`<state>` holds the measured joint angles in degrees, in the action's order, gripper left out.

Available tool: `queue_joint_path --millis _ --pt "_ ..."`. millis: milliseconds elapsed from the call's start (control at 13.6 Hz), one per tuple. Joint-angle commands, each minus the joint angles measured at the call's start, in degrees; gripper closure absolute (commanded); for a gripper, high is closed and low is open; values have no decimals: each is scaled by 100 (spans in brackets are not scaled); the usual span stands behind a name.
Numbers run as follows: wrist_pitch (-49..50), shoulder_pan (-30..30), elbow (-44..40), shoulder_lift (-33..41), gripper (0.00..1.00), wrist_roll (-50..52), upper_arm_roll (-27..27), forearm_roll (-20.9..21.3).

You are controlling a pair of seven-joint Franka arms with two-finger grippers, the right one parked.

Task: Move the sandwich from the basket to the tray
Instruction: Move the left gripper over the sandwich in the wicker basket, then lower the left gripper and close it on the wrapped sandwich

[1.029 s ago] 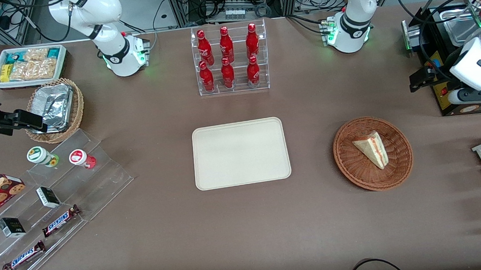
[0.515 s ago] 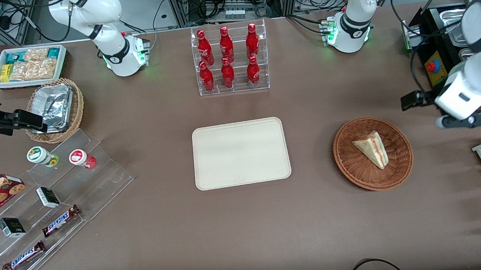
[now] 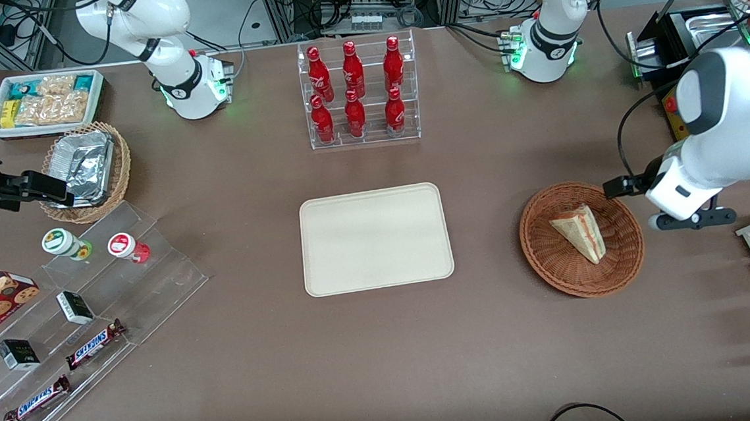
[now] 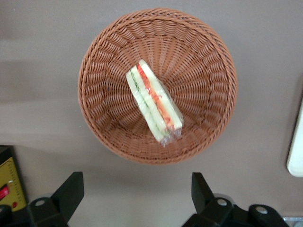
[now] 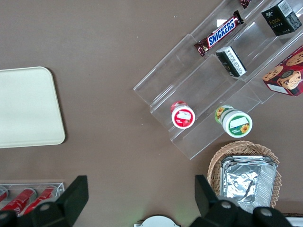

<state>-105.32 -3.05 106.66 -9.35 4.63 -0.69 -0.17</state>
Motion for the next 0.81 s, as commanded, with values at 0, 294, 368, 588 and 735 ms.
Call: queue_joint_path --millis 0,294,368,588,735 --pt "-453 -28 240 -85 0 388 16 35" --pt "-1253 -46 856 -41 0 1179 43 26" --pt "-1298 -46 918 -41 0 1345 43 0" --pt "-1674 -55 1180 -76 0 2198 51 -79" --pt "-2166 -177 1471 -85 0 2619 60 -88"
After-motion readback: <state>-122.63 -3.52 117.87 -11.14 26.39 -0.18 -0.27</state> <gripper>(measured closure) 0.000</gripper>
